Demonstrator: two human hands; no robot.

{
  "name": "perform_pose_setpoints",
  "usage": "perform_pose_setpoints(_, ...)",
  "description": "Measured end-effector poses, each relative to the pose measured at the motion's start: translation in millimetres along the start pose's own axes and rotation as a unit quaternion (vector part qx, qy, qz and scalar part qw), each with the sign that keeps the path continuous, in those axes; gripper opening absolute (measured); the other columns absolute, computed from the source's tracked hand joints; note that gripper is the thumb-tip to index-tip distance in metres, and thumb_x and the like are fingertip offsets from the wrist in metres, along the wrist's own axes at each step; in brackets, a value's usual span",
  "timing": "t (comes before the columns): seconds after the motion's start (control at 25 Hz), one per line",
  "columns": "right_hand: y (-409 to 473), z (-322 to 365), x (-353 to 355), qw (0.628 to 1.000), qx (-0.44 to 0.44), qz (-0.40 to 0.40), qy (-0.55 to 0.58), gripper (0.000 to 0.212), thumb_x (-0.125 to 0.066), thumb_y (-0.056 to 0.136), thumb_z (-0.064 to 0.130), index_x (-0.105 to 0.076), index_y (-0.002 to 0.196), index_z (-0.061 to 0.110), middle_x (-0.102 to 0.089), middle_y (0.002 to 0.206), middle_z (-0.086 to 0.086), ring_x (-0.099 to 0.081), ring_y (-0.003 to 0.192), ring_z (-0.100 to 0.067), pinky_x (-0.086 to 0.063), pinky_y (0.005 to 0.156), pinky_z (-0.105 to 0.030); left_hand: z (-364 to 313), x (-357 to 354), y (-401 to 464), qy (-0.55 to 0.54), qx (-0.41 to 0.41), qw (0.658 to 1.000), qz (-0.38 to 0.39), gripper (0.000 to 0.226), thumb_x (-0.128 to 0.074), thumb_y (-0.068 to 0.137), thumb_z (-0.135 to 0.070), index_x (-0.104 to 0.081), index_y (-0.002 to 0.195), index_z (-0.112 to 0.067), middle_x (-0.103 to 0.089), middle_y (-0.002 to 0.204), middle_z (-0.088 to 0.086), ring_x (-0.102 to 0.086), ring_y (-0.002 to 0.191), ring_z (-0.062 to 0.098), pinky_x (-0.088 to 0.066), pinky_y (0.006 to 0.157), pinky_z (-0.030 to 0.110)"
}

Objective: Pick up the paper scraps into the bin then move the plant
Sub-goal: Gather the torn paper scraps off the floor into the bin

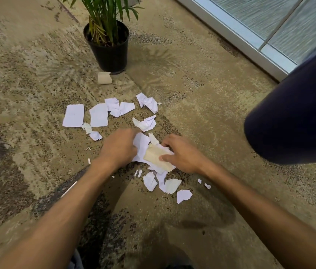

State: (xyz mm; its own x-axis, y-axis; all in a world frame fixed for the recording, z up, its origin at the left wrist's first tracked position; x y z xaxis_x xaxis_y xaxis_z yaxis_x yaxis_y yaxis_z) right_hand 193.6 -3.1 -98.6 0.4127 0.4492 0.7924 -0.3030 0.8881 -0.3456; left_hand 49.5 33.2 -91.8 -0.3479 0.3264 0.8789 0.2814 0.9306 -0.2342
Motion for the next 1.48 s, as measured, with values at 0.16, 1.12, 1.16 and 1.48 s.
perform_pose_setpoints(0.16,2,4,6,0.999,-0.005,0.036,0.040,0.019,-0.066,0.091,0.028,-0.055,0.102,0.018,-0.045,0.084,0.015,-0.045,0.080,-0.008,-0.030,0.061,-0.019,-3,11,0,-0.023,0.014,0.998,-0.052,0.012,-0.059,0.079,-0.003,-0.062,0.075,-0.013,-0.070,0.081,0.010,-0.062,0.067,0.023,-0.054,0.062,0.039)
perform_pose_setpoints(1.12,134,4,61,0.988,-0.078,-0.094,0.090,0.039,-0.073,0.087,0.020,-0.062,0.120,0.002,-0.062,0.106,-0.005,-0.053,0.092,-0.017,-0.037,0.065,-0.024,-5,10,20,-0.100,0.012,0.983,-0.152,0.017,-0.060,0.085,-0.012,-0.070,0.094,-0.003,-0.070,0.094,0.008,-0.062,0.085,0.026,-0.052,0.074,0.040)
perform_pose_setpoints(1.16,130,6,62,0.988,-0.075,-0.093,0.101,0.039,-0.073,0.087,0.020,-0.062,0.119,0.001,-0.059,0.104,-0.003,-0.051,0.091,-0.016,-0.035,0.061,-0.023,-2,15,16,-0.119,0.021,0.979,-0.164,0.016,-0.061,0.084,-0.012,-0.070,0.091,-0.002,-0.071,0.092,0.009,-0.062,0.082,0.026,-0.052,0.073,0.040)
perform_pose_setpoints(1.48,35,38,128,0.968,-0.009,-0.206,0.143,0.007,-0.074,0.085,0.019,-0.069,0.091,0.017,-0.059,0.075,0.007,-0.050,0.065,-0.008,-0.029,0.054,-0.020,-9,66,-23,-0.341,0.093,0.907,-0.230,0.016,-0.075,0.080,-0.021,-0.076,0.094,-0.013,-0.072,0.084,-0.003,-0.063,0.071,0.008,-0.049,0.065,0.026)
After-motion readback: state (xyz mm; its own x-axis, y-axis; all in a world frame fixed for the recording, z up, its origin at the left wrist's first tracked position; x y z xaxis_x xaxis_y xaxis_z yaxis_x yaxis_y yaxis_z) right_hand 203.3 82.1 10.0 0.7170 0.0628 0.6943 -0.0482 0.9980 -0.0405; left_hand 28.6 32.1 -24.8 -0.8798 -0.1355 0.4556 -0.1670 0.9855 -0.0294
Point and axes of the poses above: each hand's wrist, its own y-axis towards the middle knuckle, its own x-axis out of the back of the hand, z = x × y, the point moved 9 cm from there along y, towards the middle knuckle
